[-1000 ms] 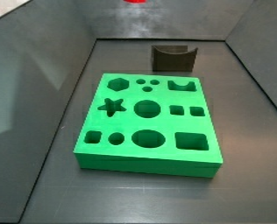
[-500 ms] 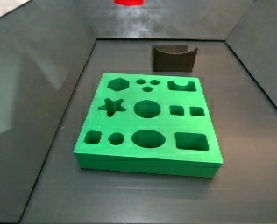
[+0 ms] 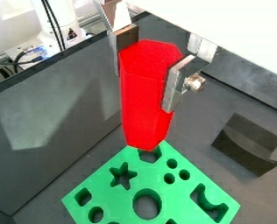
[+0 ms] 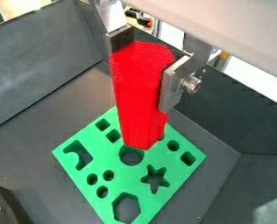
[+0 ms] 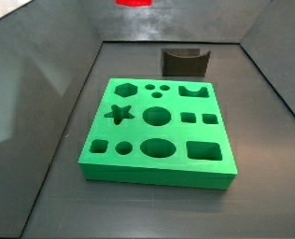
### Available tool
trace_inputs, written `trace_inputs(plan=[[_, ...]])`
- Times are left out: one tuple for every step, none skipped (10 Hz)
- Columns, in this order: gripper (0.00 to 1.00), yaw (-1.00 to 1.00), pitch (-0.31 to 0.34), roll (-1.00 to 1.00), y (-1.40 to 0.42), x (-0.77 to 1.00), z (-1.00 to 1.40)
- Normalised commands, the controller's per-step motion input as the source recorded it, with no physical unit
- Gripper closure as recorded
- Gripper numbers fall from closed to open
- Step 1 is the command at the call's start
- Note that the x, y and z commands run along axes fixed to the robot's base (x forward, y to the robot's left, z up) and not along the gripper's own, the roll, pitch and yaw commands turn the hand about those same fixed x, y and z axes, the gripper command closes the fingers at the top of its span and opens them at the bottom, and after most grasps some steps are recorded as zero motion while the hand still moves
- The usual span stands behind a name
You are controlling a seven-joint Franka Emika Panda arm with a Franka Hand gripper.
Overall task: Pick up the hexagon object. Move up. Move to above the board. Insert the hexagon object.
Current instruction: Insert the hexagon object.
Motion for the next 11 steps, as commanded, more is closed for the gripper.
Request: trace_inputs(plan=[[1.00, 0.00, -0.026, 0.01, 0.00, 0.00, -0.32], [1.00, 0.00, -0.039, 0.02, 0.04, 0.00, -0.43], [1.00, 0.00, -0.036, 0.03, 0.06, 0.00, -0.45], [1.00, 0.00, -0.037, 0.06, 0.09, 0.00, -0.50], [1.00, 0.00, -0.021, 0.05, 0.14, 0.00, -0.47], [1.00, 0.00, -0.023, 0.02, 0.18, 0.00, -0.47], [1.00, 0.00, -0.041, 0.00, 0.20, 0.00, -0.47], [1.00, 0.00, -0.024, 0.01, 0.24, 0.00, -0.45], [1.00, 0.00, -0.027, 0.00, 0.24, 0.00, -0.41], [1.00, 0.00, -0.021, 0.00, 0.29, 0.00, -0.39], [1.00, 0.00, 0.000, 0.00, 0.30, 0.00, -0.28]])
